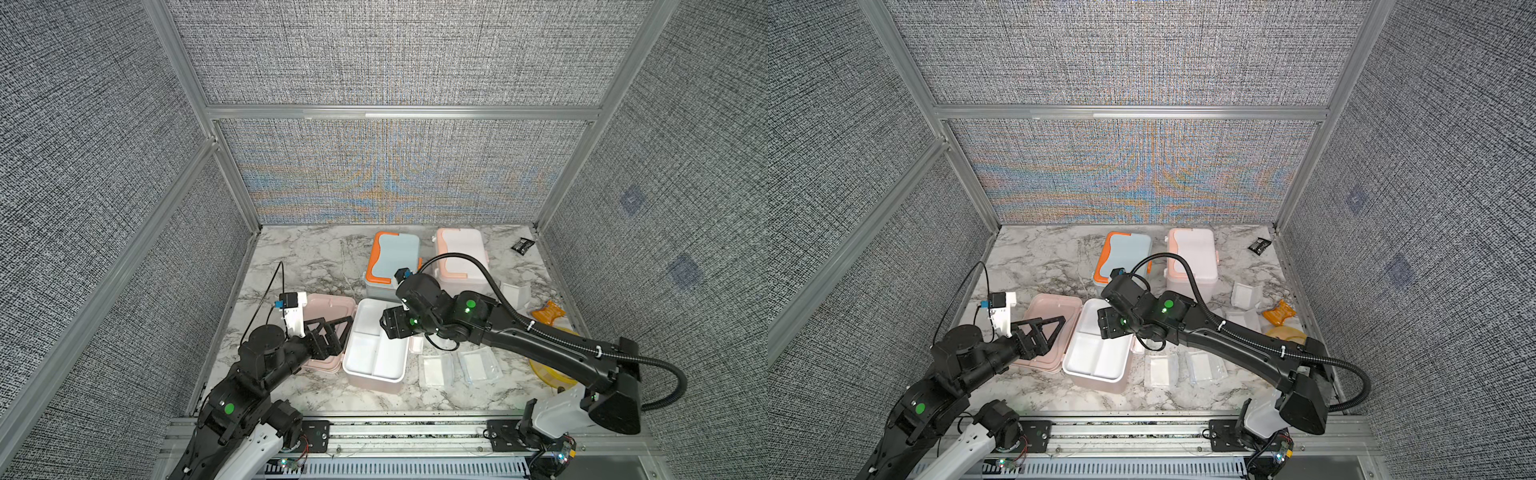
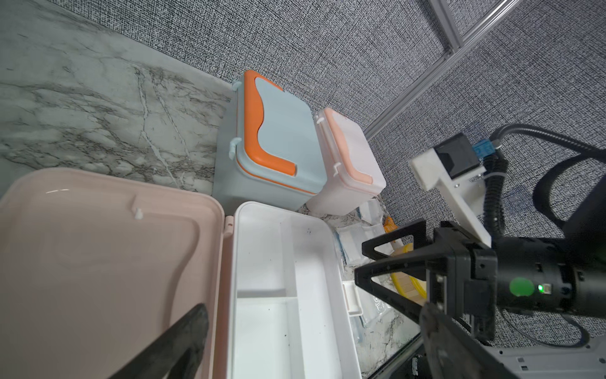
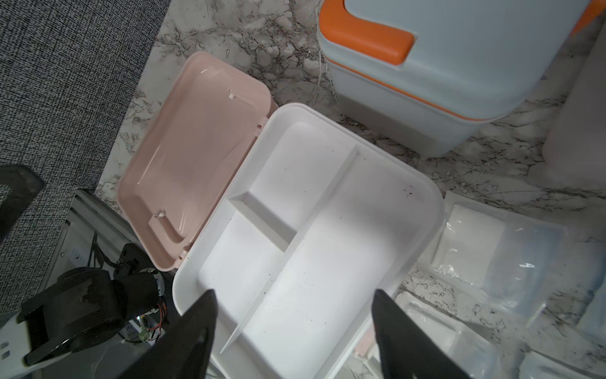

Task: Open first aid kits and take out gauze
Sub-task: Pick up the compartment layer from the first aid kit.

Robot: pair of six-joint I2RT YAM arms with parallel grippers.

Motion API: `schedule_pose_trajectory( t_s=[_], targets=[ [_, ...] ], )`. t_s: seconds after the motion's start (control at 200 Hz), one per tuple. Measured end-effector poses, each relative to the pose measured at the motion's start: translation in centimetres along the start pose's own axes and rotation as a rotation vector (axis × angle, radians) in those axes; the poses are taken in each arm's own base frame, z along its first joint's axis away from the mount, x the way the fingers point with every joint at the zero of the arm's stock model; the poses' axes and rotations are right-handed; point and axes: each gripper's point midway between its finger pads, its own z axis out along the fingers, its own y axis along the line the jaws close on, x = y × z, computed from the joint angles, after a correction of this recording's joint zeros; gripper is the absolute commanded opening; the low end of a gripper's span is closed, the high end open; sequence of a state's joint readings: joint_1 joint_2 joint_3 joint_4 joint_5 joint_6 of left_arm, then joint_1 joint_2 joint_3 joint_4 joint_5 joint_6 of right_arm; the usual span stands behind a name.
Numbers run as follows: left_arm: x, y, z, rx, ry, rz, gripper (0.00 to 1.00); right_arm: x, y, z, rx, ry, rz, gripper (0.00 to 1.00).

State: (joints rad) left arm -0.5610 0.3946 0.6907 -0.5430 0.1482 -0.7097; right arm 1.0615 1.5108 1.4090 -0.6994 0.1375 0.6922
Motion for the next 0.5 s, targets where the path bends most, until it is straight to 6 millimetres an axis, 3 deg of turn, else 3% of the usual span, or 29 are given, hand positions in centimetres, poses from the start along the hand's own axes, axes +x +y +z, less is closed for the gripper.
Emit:
schedule_pose_trajectory(
  t_s=[0.285, 0.5],
  targets=[
    [1.6, 0.5, -0.2, -0.005, 0.061, -0.027, 1.00, 1.5, 1.4, 2.9, 0.103, 0.064, 0.030, 0.57],
    [2.2, 0.3, 0.1, 0.005, 0.102, -0.030, 1.00, 2.0, 0.2, 5.0, 0.236, 0.097, 0.078, 0.55]
  ],
)
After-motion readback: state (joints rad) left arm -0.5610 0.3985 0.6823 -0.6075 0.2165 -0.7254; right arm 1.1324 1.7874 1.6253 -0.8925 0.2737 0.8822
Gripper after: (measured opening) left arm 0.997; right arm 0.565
